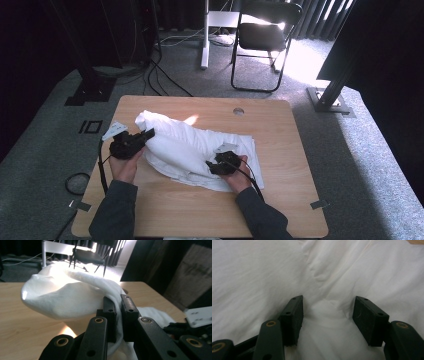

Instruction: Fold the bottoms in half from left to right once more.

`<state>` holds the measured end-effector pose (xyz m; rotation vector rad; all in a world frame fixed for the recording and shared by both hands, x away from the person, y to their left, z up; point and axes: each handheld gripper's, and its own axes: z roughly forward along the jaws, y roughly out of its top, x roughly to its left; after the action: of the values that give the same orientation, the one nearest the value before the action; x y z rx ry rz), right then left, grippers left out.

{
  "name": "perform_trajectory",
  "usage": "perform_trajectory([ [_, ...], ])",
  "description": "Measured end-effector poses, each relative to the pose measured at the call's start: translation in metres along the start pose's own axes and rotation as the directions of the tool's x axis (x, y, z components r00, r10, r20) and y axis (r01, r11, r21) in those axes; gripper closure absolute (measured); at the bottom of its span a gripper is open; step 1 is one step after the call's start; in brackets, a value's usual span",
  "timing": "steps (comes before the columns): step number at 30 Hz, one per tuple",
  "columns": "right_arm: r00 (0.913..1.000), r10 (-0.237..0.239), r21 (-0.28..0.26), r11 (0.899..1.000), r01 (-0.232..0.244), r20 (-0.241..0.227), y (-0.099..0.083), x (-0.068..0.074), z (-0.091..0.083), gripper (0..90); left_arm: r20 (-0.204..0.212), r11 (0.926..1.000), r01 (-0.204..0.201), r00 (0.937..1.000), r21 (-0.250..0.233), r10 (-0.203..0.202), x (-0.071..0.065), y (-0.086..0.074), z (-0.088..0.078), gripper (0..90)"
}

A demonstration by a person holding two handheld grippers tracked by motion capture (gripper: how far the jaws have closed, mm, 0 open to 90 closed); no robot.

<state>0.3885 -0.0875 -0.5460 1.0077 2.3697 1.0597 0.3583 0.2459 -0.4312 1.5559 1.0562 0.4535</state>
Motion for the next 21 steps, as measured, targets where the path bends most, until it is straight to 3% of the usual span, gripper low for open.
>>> perform_trajectory([
  [3,0.9994,-0.029,0.013,1.0,0.029,0.021,0.004,0.007,0.006,42.8,0.03,0.9997,-0.015,0.9994,-0.018,0.016,-0.011,0.011,0.005,85.4],
  [6,0.9991,-0.029,0.0,1.0,0.029,0.03,0.009,0.016,0.014,43.8,0.068,0.9988,-0.036,0.9969,-0.035,0.038,-0.024,0.022,0.011,85.4],
  [11,0.9999,-0.014,-0.03,0.999,0.014,0.009,0.017,0.031,0.027,44.4,0.134,0.996,-0.08,0.9873,-0.039,0.085,-0.049,0.034,0.024,85.4],
  [15,0.997,-0.008,-0.037,0.999,0.005,-0.077,0.024,0.04,0.033,44.4,0.151,0.9936,-0.111,0.9821,-0.023,0.113,-0.059,0.033,0.035,85.4],
  [17,0.991,0.0,-0.038,0.999,-0.005,-0.134,0.027,0.038,0.027,40.3,0.16,0.9922,-0.125,0.9793,-0.004,0.124,-0.06,0.031,0.038,85.3],
  [19,0.9861,0.009,-0.085,0.996,-0.023,-0.166,0.028,0.034,0.011,35.4,0.167,0.9915,-0.13,0.9776,0.004,0.127,-0.061,0.028,0.04,85.3],
  [21,0.9894,-0.004,-0.158,0.987,-0.019,-0.145,0.025,0.026,-0.011,33.7,0.172,0.9912,-0.132,0.9769,0.013,0.128,-0.062,0.026,0.042,85.3],
])
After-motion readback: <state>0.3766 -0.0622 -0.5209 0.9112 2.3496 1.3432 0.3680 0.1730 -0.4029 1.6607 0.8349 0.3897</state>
